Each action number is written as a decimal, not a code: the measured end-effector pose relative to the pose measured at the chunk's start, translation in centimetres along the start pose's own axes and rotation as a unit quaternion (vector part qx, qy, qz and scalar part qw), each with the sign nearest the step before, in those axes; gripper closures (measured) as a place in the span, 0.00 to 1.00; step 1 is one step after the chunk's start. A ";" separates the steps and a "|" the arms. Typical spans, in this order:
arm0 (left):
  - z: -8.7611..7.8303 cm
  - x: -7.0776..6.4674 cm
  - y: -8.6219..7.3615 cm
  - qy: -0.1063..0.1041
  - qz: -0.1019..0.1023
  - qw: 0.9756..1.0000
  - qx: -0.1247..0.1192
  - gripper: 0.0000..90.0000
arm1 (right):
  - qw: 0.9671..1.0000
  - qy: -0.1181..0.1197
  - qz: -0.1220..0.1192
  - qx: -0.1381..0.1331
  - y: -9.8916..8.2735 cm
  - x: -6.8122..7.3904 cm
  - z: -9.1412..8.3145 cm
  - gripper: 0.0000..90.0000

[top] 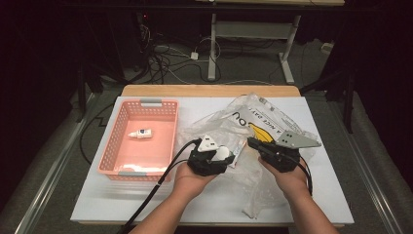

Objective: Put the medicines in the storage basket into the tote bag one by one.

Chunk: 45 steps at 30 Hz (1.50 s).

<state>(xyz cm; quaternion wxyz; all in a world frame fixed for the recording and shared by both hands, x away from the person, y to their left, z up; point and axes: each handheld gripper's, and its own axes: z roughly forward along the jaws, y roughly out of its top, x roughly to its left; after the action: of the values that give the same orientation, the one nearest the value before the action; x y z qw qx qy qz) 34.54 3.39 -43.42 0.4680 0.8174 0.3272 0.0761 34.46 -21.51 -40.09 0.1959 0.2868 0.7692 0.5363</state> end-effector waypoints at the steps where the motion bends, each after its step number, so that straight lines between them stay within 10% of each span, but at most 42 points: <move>1: 0.2 0.0 0.0 0.000 0.000 1.000 0.000 0.54 | 1.000 0.000 0.000 -0.001 0.0 0.0 0.0 1.00; 45: 8.0 -0.6 1.2 -0.014 -0.003 1.000 0.008 0.54 | 1.000 -0.005 0.001 -0.005 0.0 -0.5 -0.3 1.00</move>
<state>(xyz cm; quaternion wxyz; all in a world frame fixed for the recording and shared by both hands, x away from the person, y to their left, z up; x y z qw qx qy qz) 38.06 -3.15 -46.79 0.4666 0.8209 0.3236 0.0605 34.64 -22.08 -40.02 0.2007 0.2899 0.7652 0.5387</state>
